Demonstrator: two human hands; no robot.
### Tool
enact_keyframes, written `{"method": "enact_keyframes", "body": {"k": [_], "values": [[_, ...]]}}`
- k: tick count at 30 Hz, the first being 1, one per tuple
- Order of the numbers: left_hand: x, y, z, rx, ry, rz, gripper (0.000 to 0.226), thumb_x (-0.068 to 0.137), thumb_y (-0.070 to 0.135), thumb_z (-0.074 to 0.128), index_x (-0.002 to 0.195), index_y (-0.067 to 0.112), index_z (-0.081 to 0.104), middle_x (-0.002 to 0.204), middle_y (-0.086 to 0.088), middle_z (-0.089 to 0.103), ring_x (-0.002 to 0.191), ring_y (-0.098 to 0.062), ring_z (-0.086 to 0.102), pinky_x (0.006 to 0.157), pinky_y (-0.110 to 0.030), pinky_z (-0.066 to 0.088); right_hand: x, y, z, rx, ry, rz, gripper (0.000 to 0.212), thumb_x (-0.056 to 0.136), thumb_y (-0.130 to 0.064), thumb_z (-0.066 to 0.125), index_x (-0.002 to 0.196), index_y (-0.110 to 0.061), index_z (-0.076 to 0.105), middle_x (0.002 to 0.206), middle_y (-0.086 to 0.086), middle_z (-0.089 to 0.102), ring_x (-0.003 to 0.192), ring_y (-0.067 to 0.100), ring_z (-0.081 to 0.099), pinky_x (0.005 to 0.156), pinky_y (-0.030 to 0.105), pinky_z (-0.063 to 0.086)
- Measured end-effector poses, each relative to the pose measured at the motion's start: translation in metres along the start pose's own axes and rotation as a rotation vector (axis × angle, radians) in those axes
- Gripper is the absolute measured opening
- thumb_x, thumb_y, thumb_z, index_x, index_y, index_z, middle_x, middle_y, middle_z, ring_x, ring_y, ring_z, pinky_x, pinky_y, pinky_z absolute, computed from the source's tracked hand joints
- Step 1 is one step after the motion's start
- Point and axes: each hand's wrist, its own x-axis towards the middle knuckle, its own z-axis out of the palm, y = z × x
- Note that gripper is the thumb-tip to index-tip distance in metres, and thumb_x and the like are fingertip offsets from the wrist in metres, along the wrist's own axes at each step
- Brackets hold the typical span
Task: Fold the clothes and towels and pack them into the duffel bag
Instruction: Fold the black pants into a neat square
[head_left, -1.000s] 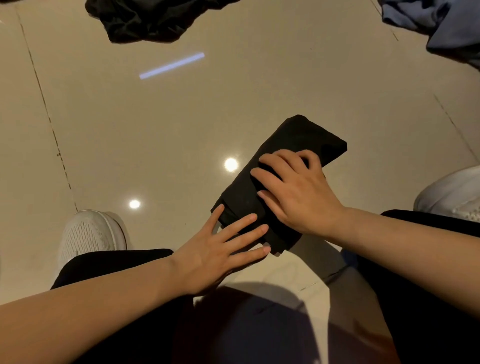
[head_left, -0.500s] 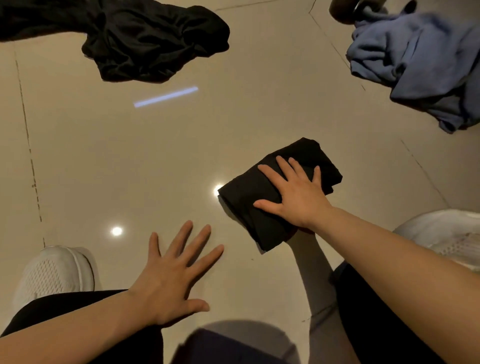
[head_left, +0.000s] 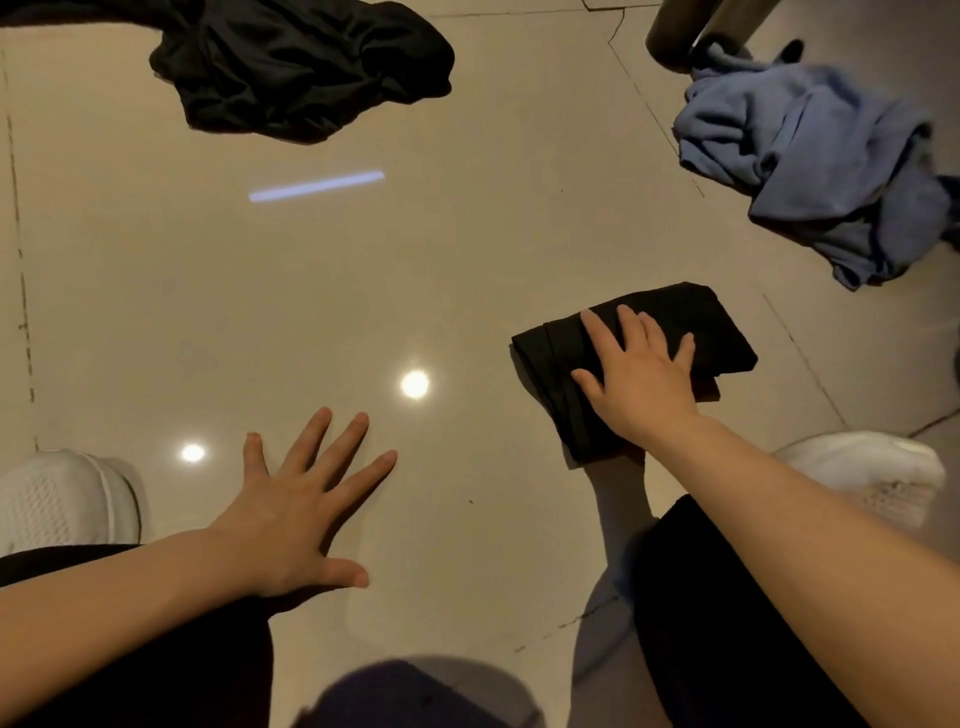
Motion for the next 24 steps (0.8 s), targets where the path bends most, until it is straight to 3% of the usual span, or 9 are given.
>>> {"method": "enact_keyframes", "body": {"k": [2,3,5,7,10,12,14,18,24], "values": [[0.000,-0.003,-0.007,-0.167,0.001,-0.036,0.105,0.060,0.096,0.024,0.150,0.045,0.010,0.162,0.004,0.000,0.147,-0.024,0.000,0.100,-0.071,0.027,-0.010,-0.012,-0.003,0.025,0.110,-0.115,0.059,0.099,-0.046,0.038,0.152,-0.031,0.016,0.159,0.006,0.016,0.147,0.027,0.009,0.114,0.061,0.003],[-0.003,-0.005,-0.015,-0.309,-0.022,-0.089,0.101,0.062,0.095,0.027,0.149,0.049,0.005,0.161,0.010,0.003,0.148,-0.018,0.003,0.107,-0.059,0.027,-0.015,-0.023,-0.006,0.055,0.131,-0.178,0.057,0.098,-0.045,0.040,0.151,-0.030,0.021,0.158,0.004,0.020,0.147,0.025,0.011,0.115,0.059,0.003],[-0.008,-0.014,-0.035,-0.609,0.071,-0.179,0.079,0.077,0.071,0.054,0.144,0.051,0.015,0.150,0.014,0.029,0.135,-0.007,0.034,0.099,-0.024,0.038,-0.022,-0.052,-0.015,0.144,0.150,-0.302,0.054,0.098,-0.043,0.042,0.149,-0.029,0.029,0.155,0.004,0.026,0.145,0.024,0.017,0.116,0.055,0.006],[-0.020,-0.029,-0.059,-0.767,0.260,-0.233,0.057,0.084,0.045,0.066,0.133,0.048,0.036,0.137,0.017,0.038,0.114,0.001,0.050,0.081,-0.008,0.042,-0.030,-0.090,-0.026,0.262,0.190,-0.462,0.048,0.098,-0.037,0.046,0.144,-0.024,0.041,0.149,0.008,0.038,0.140,0.026,0.029,0.113,0.051,0.021],[-0.062,-0.068,-0.085,-0.632,0.475,-0.306,0.040,0.083,0.053,0.060,0.120,0.036,0.059,0.136,0.015,0.041,0.107,-0.001,0.051,0.082,-0.014,0.043,-0.043,-0.160,-0.044,0.453,0.220,-0.648,0.043,0.092,-0.031,0.052,0.133,-0.019,0.054,0.133,0.009,0.053,0.127,0.026,0.045,0.100,0.042,0.039],[-0.099,-0.094,-0.091,-0.546,0.562,-0.405,0.036,0.084,0.046,0.061,0.115,0.027,0.064,0.134,0.008,0.044,0.111,-0.007,0.049,0.084,-0.021,0.043,-0.054,-0.210,-0.058,0.560,0.164,-0.704,0.043,0.091,-0.032,0.050,0.134,-0.022,0.054,0.133,0.005,0.054,0.126,0.023,0.044,0.100,0.039,0.039],[-0.137,-0.113,-0.088,-0.516,0.605,-0.521,0.026,0.087,0.027,0.067,0.112,0.021,0.066,0.131,0.002,0.048,0.111,-0.008,0.048,0.084,-0.018,0.040,-0.066,-0.255,-0.072,0.607,0.087,-0.795,0.045,0.092,-0.034,0.047,0.137,-0.027,0.050,0.136,0.000,0.051,0.128,0.018,0.041,0.103,0.034,0.033],[-0.207,-0.137,-0.069,-0.492,0.640,-0.710,0.022,0.088,0.023,0.067,0.109,0.018,0.067,0.125,0.005,0.049,0.107,-0.004,0.047,0.081,-0.010,0.037,-0.089,-0.333,-0.089,0.614,-0.063,-0.991,0.045,0.097,-0.035,0.048,0.142,-0.036,0.041,0.142,-0.009,0.041,0.132,0.009,0.029,0.104,0.022,0.023],[-0.293,-0.163,-0.041,-0.530,0.728,-0.952,0.047,0.088,0.016,0.066,0.132,0.020,0.051,0.117,0.012,0.047,0.102,-0.003,0.047,0.085,-0.022,0.043,-0.109,-0.445,-0.096,0.716,-0.220,-1.003,0.048,0.098,-0.032,0.049,0.145,-0.030,0.036,0.139,0.000,0.044,0.126,0.017,0.042,0.102,0.030,0.037]]}}
